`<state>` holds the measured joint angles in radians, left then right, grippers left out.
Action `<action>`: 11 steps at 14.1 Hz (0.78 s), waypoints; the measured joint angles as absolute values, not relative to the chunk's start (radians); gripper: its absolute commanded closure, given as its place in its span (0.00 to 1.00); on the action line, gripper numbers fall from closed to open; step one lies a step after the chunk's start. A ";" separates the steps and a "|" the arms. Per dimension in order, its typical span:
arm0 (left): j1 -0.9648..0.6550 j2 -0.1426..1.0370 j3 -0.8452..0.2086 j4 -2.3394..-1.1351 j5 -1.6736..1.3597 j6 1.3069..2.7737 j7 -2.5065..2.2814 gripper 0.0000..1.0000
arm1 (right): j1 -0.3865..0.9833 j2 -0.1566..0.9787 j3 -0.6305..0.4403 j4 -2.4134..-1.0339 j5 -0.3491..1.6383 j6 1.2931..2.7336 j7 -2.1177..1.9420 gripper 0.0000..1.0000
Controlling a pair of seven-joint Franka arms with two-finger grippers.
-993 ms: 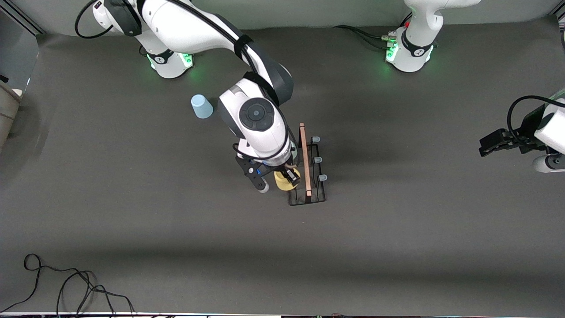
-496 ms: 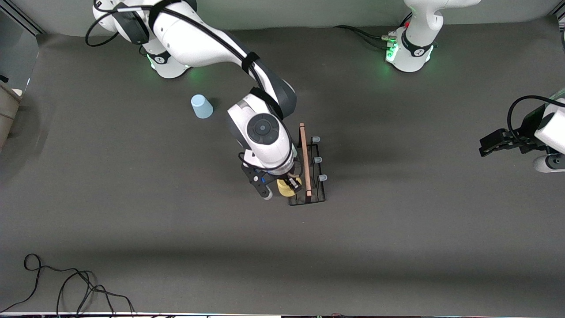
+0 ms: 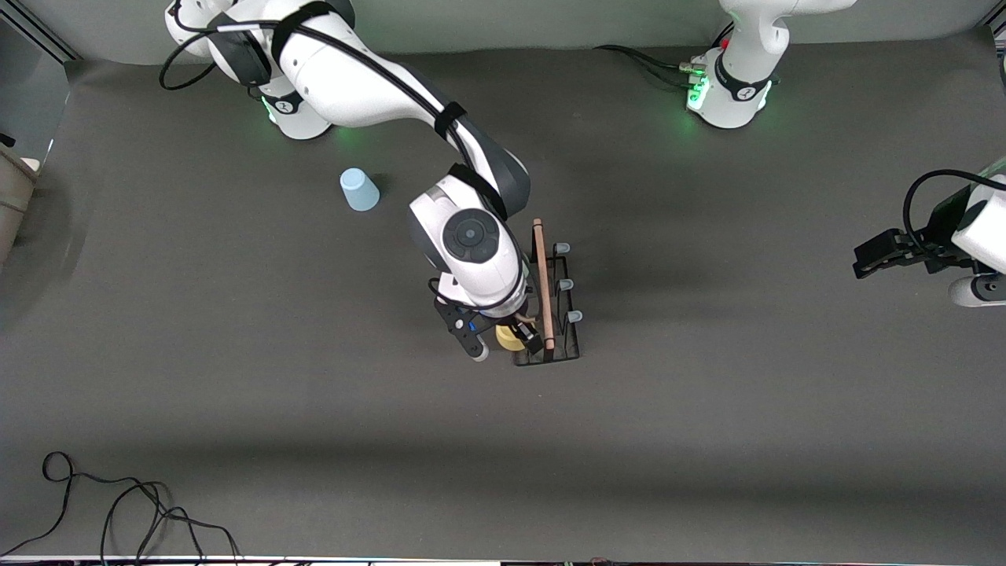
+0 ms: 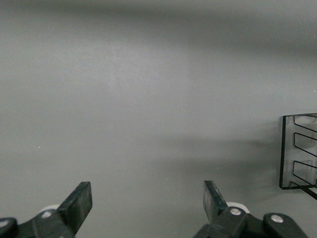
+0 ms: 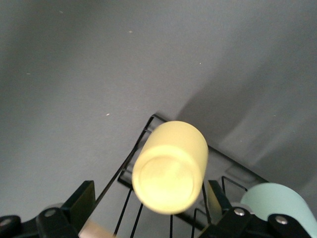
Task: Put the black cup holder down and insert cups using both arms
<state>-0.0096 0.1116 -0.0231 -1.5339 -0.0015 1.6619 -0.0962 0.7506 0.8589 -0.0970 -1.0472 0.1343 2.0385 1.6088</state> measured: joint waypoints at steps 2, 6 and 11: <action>-0.010 0.112 -0.023 -1.533 -0.001 1.662 -0.096 0.00 | 0.743 0.800 -0.100 -1.032 0.134 1.952 1.609 0.00; -0.010 0.111 -0.024 -1.532 -0.001 1.662 -0.096 0.00 | 0.733 0.650 -0.101 -1.029 0.107 1.738 1.516 0.00; -0.010 0.111 -0.024 -1.531 -0.002 1.662 -0.096 0.00 | 0.732 0.445 -0.130 -1.107 0.033 1.468 1.204 0.00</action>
<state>-0.0099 0.1111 -0.0244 -1.5308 -0.0015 1.6619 -0.0963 0.7319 0.4451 -0.1305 -1.1067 0.0327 1.4677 1.2043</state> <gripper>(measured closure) 0.000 0.000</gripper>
